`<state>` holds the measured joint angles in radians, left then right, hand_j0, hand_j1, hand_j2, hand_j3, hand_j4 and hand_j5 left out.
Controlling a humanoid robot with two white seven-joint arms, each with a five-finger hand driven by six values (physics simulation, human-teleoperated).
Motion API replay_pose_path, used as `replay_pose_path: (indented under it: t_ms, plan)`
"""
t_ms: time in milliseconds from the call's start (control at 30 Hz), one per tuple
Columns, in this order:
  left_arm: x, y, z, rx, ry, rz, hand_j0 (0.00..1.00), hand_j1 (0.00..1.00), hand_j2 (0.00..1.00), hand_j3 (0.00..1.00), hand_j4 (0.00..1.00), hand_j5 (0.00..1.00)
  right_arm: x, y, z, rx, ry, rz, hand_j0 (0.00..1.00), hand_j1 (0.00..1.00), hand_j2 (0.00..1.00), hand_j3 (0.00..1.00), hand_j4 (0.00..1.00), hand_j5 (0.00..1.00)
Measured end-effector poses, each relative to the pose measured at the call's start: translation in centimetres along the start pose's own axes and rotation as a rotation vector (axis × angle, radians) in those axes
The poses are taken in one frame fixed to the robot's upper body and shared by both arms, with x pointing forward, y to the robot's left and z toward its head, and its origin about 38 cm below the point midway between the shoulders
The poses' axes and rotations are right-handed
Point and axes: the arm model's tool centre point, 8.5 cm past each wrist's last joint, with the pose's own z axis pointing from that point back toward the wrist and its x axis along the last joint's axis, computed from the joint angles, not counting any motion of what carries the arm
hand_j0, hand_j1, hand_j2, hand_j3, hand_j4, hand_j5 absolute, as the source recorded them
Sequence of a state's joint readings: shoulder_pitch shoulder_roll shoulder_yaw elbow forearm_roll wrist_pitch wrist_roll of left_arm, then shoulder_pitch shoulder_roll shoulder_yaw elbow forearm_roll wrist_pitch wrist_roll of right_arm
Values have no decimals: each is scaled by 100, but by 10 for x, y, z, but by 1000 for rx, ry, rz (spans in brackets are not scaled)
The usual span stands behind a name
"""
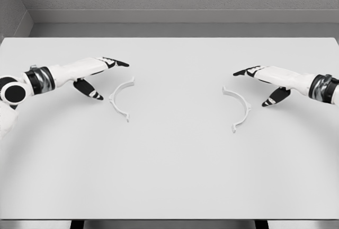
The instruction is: Assemble PVC drainage pipe clamps
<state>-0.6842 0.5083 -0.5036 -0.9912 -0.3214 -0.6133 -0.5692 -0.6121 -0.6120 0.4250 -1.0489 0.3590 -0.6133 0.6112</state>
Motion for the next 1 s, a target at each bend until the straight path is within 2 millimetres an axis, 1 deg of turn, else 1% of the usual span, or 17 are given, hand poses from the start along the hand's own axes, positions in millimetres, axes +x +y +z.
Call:
replay_pose_path:
  t_ms: [100, 133, 333, 467, 667, 800, 1000]
  plan:
    - [1, -3, -3, -6, -5, 5, 100, 100, 100, 100, 100, 100, 5, -1, -6, -1, -15, 2, 100, 100, 100, 100, 100, 100]
    - [2, -4, -5, -7, -6, 6, 100, 100, 100, 100, 100, 100, 7, -7, -8, -8, -22, 11, 100, 100, 100, 100, 100, 100]
    - [5, -8, -13, -22, -10, -2, 100, 100, 100, 100, 100, 100, 13, -1, -17, 11, -40, 11, 100, 100, 100, 100, 100, 100]
    - [6, -8, -15, -24, -10, -4, 100, 100, 100, 100, 100, 100, 13, 3, -18, 24, -41, 8, 100, 100, 100, 100, 100, 100]
    - [7, -9, -16, -27, -11, -5, 100, 100, 100, 100, 100, 100, 13, 4, -19, 29, -41, 9, 100, 100, 100, 100, 100, 100]
    - [12, -8, -24, -35, -26, -15, 100, 100, 100, 100, 100, 100, 14, 5, -21, 32, -44, 9, 100, 100, 100, 100, 100, 100]
    - [20, -15, -34, -54, -48, -19, 100, 100, 100, 100, 100, 100, 19, 6, -26, 34, -58, 11, 100, 100, 100, 100, 100, 100]
